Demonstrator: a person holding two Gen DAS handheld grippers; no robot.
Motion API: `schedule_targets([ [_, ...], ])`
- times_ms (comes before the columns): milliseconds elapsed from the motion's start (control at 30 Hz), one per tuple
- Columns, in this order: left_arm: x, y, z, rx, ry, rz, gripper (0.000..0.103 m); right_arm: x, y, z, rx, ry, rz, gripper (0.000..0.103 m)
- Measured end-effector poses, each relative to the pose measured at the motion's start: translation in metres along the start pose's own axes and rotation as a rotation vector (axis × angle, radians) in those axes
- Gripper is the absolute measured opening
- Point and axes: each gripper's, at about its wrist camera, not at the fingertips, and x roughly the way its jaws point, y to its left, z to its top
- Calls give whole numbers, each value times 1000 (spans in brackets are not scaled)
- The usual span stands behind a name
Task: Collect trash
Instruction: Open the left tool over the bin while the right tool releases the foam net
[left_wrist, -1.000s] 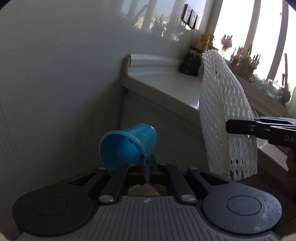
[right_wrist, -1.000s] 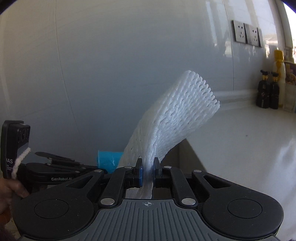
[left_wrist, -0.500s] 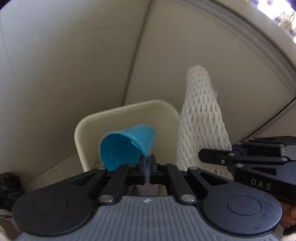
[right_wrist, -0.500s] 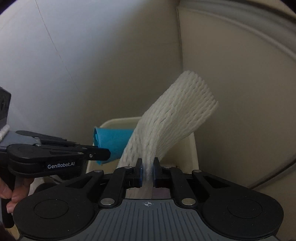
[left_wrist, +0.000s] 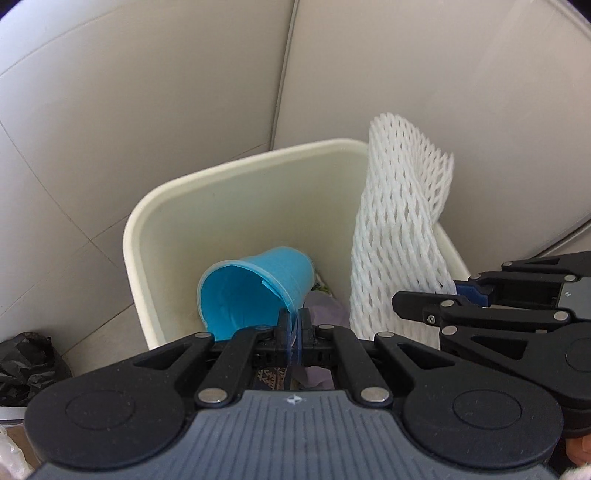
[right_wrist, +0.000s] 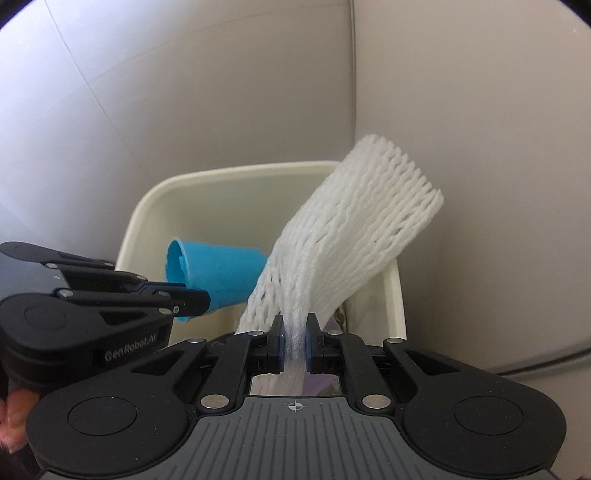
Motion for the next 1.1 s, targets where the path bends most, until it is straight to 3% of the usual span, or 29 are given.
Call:
schedule_targets([
  [467,36,-28,21,-14,47,51,3,44,12,7,-132,149,22,10],
  [733,43,-32,29,-39,67,53,3,86,12,18,-115,245,14,10],
  [833,40,-29,21,-42,69,49,7,89,15,19,-95,233,12,15],
  [900,38,-32,22,-41,58,53,17,87,16,19,-83,222,9,21],
  [933,36,-33,22,-42,52,50,23,84,16,19,-81,211,15,29],
  [1033,28,-37,19,-42,34,40,29,67,16,14,-71,160,45,49],
  [1100,23,-39,17,-47,18,32,36,56,19,14,-70,130,45,56],
])
